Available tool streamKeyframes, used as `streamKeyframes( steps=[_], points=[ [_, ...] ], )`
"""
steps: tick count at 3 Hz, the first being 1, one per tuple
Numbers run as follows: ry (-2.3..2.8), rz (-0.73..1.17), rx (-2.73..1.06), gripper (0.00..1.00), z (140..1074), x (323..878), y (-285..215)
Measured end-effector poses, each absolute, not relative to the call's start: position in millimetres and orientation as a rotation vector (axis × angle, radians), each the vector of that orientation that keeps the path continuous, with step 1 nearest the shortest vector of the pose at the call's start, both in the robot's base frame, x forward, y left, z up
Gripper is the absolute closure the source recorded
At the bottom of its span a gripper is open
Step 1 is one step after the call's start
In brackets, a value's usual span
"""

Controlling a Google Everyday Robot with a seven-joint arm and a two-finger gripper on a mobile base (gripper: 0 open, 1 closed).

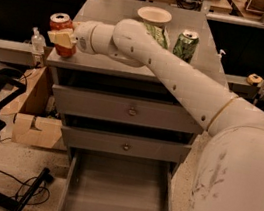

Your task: Place coke can into bottom drawer

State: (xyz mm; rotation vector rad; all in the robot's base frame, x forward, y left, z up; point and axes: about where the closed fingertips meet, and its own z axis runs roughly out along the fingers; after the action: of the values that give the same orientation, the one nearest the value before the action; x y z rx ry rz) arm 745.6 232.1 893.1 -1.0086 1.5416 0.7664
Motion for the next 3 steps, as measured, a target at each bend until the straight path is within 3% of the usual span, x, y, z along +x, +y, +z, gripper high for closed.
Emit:
streamKeyframes(
  steps=[1,3],
  points=[
    [1.541,0.770,-1.011,1.00,892.6,744.7,234.5],
    [1.527,0.710,-1.039,1.00,940.1,678.3,193.9]
  ],
)
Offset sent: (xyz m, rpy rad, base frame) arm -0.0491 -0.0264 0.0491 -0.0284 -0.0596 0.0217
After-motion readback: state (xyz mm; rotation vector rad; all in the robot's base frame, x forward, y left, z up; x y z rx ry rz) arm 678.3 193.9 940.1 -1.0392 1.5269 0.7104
